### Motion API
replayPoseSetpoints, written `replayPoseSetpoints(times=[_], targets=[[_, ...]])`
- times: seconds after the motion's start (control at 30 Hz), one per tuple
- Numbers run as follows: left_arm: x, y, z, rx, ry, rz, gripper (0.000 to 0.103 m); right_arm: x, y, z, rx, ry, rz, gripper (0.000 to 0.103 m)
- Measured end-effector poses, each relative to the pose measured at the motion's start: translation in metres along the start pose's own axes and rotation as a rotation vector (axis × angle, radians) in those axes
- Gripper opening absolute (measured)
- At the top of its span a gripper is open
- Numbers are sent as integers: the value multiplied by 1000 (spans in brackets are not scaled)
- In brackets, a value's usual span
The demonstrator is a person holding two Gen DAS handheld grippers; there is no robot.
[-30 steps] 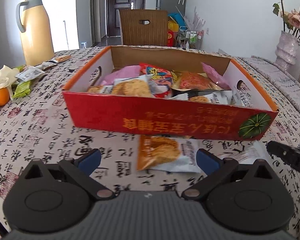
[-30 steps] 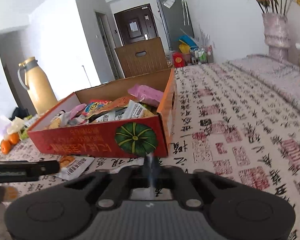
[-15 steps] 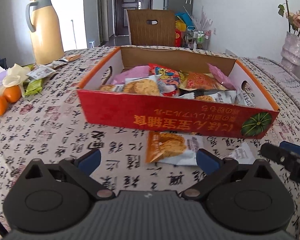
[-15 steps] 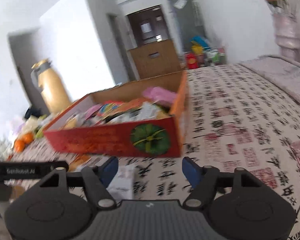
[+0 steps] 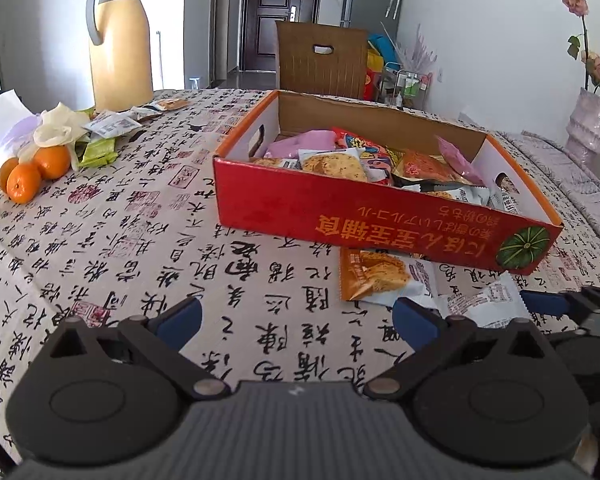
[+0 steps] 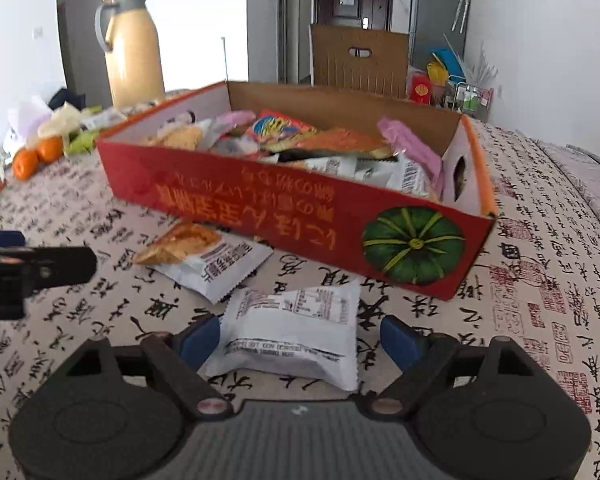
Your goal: Organize snacks
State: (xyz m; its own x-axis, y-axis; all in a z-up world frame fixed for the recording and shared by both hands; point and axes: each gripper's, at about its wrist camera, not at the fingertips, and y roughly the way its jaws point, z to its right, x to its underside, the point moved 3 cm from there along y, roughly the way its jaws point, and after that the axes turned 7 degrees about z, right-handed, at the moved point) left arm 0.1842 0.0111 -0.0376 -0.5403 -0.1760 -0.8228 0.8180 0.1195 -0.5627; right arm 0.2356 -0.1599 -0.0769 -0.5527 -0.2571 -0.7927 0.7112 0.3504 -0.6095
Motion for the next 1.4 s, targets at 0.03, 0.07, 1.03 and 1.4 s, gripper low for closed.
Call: replayPoseSetpoints(times=[0.03, 0.07, 1.03, 1.4], targets=[[0, 0, -1, 3, -3, -1, 103, 0, 1, -2, 4, -4, 5, 89], [1, 0, -2, 6, -6, -2, 103, 0, 1, -3, 9, -10, 11, 90], [0, -7, 6, 61, 12, 10, 103, 11, -53, -3, 39, -9, 146, 48], [-12, 46, 60, 75, 147, -85, 103, 14, -68, 46, 119, 109, 206, 48]])
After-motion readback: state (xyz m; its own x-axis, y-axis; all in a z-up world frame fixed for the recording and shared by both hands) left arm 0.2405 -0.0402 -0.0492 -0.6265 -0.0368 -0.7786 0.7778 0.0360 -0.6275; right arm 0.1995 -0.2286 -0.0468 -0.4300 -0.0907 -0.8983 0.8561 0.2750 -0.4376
